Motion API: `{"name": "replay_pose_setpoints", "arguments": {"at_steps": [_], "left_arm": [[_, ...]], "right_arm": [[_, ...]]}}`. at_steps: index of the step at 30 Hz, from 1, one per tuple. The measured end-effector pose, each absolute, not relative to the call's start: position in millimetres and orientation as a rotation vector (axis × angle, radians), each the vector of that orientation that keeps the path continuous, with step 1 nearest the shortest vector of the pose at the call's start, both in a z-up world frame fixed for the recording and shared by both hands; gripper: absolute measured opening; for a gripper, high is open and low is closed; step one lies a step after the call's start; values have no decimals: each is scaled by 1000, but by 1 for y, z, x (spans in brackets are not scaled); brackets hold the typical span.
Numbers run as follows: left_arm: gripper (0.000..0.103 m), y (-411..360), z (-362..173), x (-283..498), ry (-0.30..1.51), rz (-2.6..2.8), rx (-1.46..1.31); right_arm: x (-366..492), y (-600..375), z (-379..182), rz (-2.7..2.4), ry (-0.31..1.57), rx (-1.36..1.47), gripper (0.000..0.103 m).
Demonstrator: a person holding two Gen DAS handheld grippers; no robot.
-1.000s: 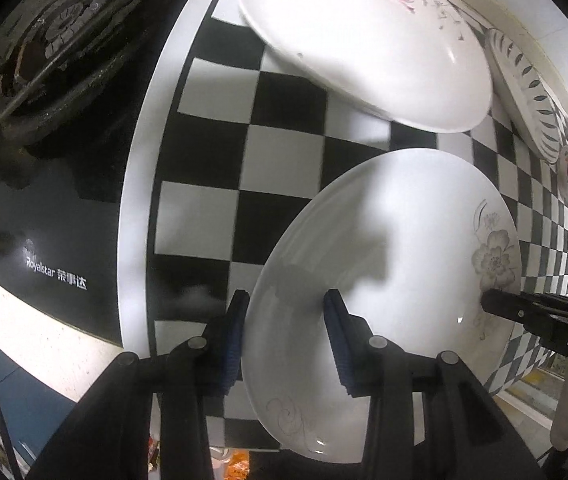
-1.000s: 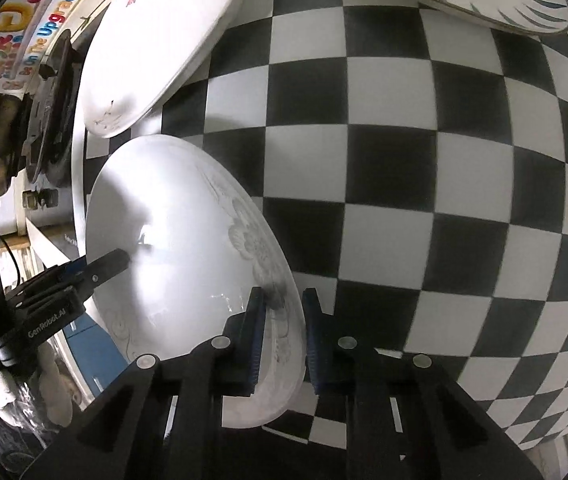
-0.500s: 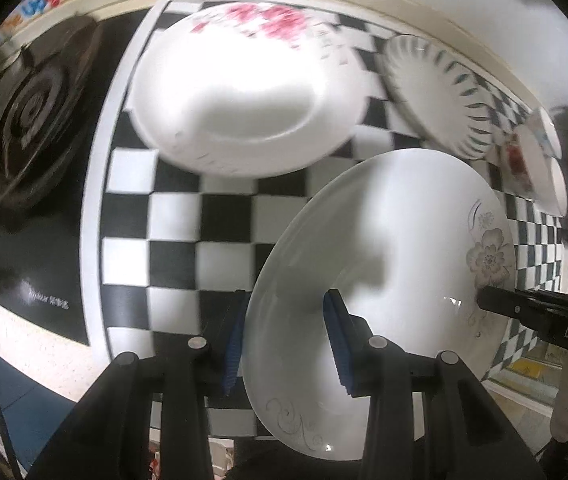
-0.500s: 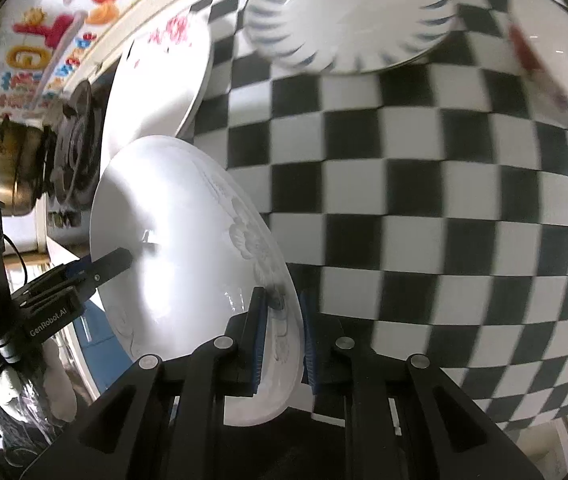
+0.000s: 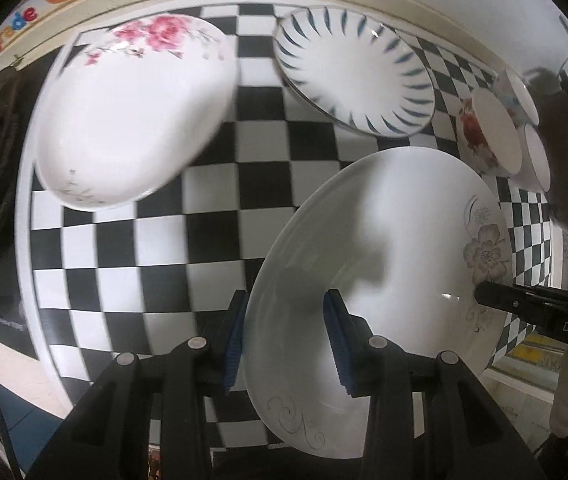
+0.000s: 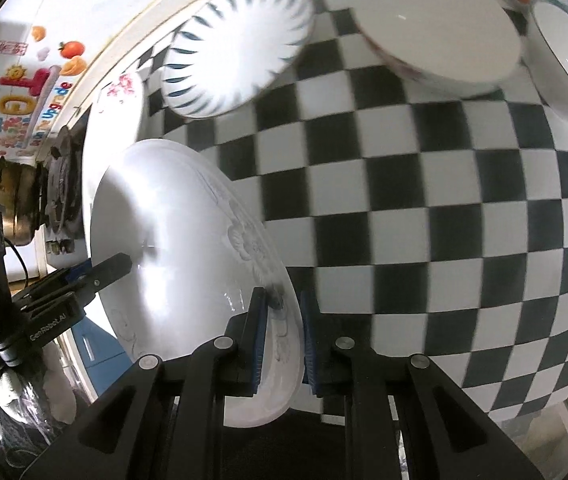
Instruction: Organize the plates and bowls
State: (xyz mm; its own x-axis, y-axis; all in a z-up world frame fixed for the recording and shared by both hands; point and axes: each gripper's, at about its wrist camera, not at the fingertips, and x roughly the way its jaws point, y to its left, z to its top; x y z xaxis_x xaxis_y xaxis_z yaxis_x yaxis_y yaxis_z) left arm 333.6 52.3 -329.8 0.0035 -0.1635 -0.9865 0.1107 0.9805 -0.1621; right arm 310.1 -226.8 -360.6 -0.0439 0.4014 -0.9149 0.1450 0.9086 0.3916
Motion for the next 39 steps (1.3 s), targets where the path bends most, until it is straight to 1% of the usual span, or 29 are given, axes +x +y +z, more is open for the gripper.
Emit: {"name": "replay_pose_setpoints", "arguments": {"at_steps": [8,14,23,26,30,32,35,37,38,39], "left_arm": [[35,34,-366,333,1616,-202,-49],[35,29,-387,333,1651,-176,-40],[35,17,-392,340,1639,-135,-30],[35,21,-386,336,1628,-111,-46],[35,30,-362,330,1582,-52,-97],[35,39,-341,326,1542,-26,-134],[36,56,-297,321,1439,31,-181],[36,75,-275,321,1383,75,-225],[36,88,-265,322,1357,101,-257],[37,96,-261,320,1341,114,-282]], "right_arm": [[305,-254,-395,189,1663,420,19],[304,-265,-409,185,1679,399,18],[308,-254,-414,204,1685,379,17],[307,-250,-419,208,1697,379,18],[306,-259,-412,219,1700,393,18],[304,-264,-399,216,1682,399,18],[304,-263,-368,247,1634,389,19],[308,-257,-346,290,1594,380,31],[312,-251,-330,313,1561,359,44],[317,-244,-318,333,1529,343,54]]}}
